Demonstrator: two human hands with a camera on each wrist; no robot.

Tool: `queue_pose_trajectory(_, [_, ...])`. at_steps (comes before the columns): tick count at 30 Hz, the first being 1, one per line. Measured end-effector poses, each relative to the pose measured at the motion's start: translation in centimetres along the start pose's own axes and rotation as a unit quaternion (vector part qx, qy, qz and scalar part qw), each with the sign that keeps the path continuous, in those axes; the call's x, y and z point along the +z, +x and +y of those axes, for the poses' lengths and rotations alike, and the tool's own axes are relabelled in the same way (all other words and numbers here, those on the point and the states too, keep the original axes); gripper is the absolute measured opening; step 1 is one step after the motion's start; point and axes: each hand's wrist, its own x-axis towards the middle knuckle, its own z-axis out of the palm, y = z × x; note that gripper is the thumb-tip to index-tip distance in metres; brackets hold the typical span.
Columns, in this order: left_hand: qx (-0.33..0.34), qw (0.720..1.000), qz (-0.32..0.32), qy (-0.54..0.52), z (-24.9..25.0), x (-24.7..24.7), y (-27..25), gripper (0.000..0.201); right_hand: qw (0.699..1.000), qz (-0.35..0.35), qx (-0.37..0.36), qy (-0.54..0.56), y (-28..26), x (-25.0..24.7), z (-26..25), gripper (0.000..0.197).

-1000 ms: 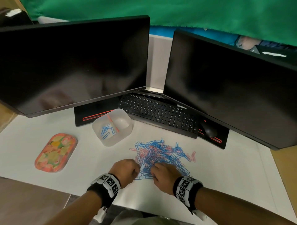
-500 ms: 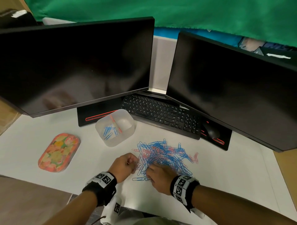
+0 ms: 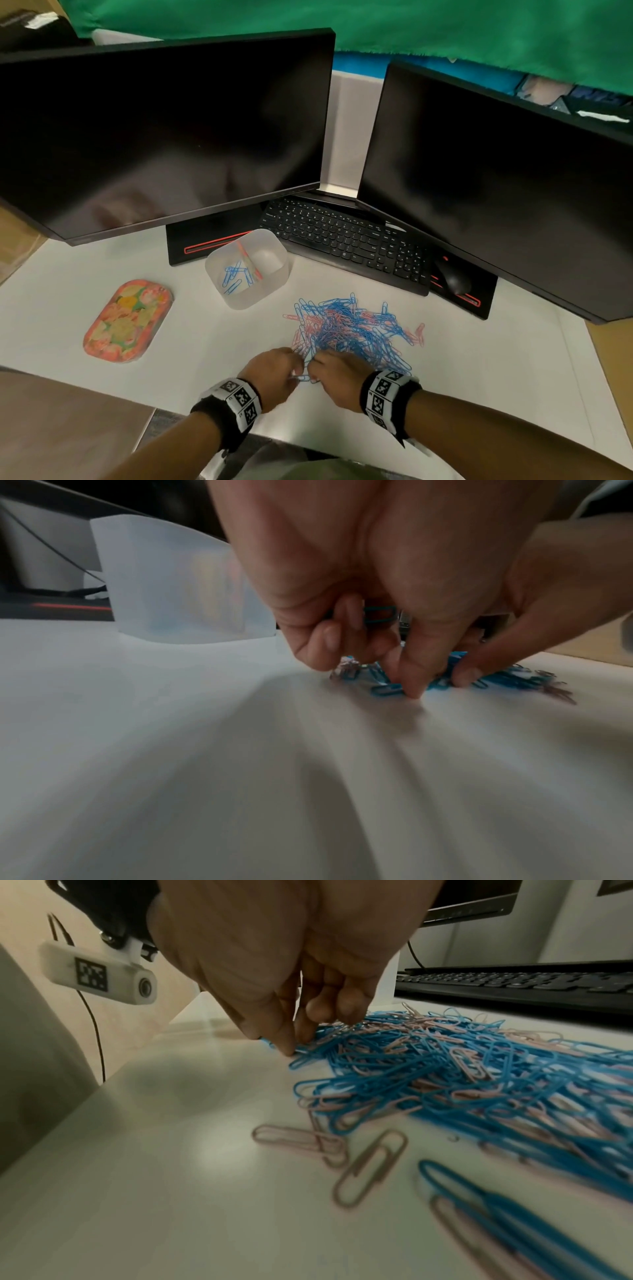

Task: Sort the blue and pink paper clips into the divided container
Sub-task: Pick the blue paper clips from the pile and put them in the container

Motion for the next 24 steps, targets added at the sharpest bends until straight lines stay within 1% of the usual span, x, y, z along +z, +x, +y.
queue_pose_trajectory(3, [0.018, 0.999, -0.004, 0.027, 0.3, -0.1, 0.3, 0.015, 1.000, -0.001, -0.017, -0.003, 0.2, -0.2, -0.2, 0.032])
queue_pose_trajectory(8, [0.013, 1.000, 0.014, 0.018, -0.2, 0.0, 0.3, 0.013, 1.000, -0.017, -0.001, -0.016, 0.5, -0.7, -0.9, 0.038])
queue_pose_trajectory(13, [0.010, 0.999, 0.041, -0.030, -1.3, -0.9, -0.5, 0.008, 0.999, -0.040, -0.010, -0.036, 0.8, -0.4, -1.0, 0.035])
queue_pose_trajectory(15, [-0.008, 0.996, 0.051, -0.066, -1.8, -1.5, -0.8, 0.011, 0.998, -0.046, -0.018, -0.050, 0.9, -0.2, -0.7, 0.034])
queue_pose_trajectory(17, [-0.040, 0.989, 0.065, -0.130, -2.5, -1.9, -0.9, 0.018, 0.998, -0.045, -0.020, -0.043, 0.9, 0.0, -0.5, 0.032])
queue_pose_trajectory(19, [-0.079, 0.975, 0.081, -0.192, -2.9, -2.3, -0.8, 0.022, 1.000, -0.019, -0.013, -0.012, 1.0, -0.2, -0.2, 0.026])
queue_pose_trajectory(21, [-0.125, 0.954, 0.081, -0.260, -3.0, -2.6, -0.4, 0.025, 0.998, 0.031, 0.020, 0.054, 1.0, -0.8, 0.2, 0.015])
queue_pose_trajectory(22, [-0.143, 0.938, 0.072, -0.307, -3.0, -2.8, -0.1, 0.025, 0.994, 0.051, 0.046, 0.088, 1.0, -1.2, 0.5, 0.014])
queue_pose_trajectory(23, [-0.159, 0.913, 0.058, -0.370, -2.8, -3.1, 0.2, 0.024, 0.988, 0.065, 0.074, 0.121, 0.9, -1.6, 0.8, 0.015])
queue_pose_trajectory(24, [-0.179, 0.879, 0.045, -0.440, -2.5, -3.3, 0.6, 0.019, 0.979, 0.077, 0.100, 0.158, 0.9, -2.1, 1.2, 0.014])
